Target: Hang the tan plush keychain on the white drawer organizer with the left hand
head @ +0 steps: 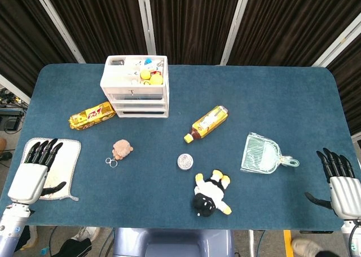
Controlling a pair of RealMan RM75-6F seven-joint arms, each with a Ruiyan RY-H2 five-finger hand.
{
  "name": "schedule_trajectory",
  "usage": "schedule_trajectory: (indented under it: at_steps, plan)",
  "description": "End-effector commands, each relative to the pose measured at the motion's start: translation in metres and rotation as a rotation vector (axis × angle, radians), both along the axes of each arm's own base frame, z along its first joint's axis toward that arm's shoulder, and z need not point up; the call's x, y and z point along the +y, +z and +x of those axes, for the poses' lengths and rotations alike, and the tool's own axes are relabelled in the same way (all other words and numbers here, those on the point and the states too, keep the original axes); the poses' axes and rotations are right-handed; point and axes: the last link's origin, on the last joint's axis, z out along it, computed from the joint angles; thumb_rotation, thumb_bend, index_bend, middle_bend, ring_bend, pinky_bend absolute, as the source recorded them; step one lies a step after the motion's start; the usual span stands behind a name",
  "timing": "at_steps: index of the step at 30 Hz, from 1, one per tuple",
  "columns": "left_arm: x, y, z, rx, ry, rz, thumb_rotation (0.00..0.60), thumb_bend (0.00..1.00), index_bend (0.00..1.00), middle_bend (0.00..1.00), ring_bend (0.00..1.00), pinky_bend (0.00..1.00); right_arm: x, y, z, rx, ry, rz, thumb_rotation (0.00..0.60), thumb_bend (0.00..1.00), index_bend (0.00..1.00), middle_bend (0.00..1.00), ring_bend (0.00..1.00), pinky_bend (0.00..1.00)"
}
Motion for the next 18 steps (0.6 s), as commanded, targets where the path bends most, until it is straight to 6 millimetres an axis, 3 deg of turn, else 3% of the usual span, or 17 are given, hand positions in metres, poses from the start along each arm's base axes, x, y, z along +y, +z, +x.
schedule_trajectory:
  at_steps: [1, 8, 14, 18]
  plan:
    - [0.000, -0.001, 0.001, 0.004, -0.002, -0.002, 0.600, 0.12, 0.00, 0.00, 0.00, 0.00, -0.001, 0.001, 0.001, -0.004, 0.001, -0.004, 0.600, 0.00, 0.00, 0.00, 0.00, 0.00]
    - [0.006, 0.000, 0.006, 0.003, -0.009, 0.006, 0.600, 0.13, 0.00, 0.03, 0.01, 0.02, 0.001, -0.001, 0.001, 0.002, 0.005, 0.003, 0.600, 0.00, 0.00, 0.00, 0.00, 0.00]
    - [0.022, -0.007, 0.019, 0.023, -0.004, -0.024, 0.600, 0.17, 0.03, 0.57, 0.48, 0.43, 0.000, -0.001, 0.001, 0.002, 0.005, 0.005, 0.600, 0.00, 0.00, 0.00, 0.00, 0.00]
    - [0.039, -0.019, 0.032, 0.020, 0.014, -0.059, 0.600, 0.18, 0.18, 0.80, 0.68, 0.61, 0.000, -0.001, 0.002, 0.000, 0.006, 0.005, 0.600, 0.00, 0.00, 0.00, 0.00, 0.00]
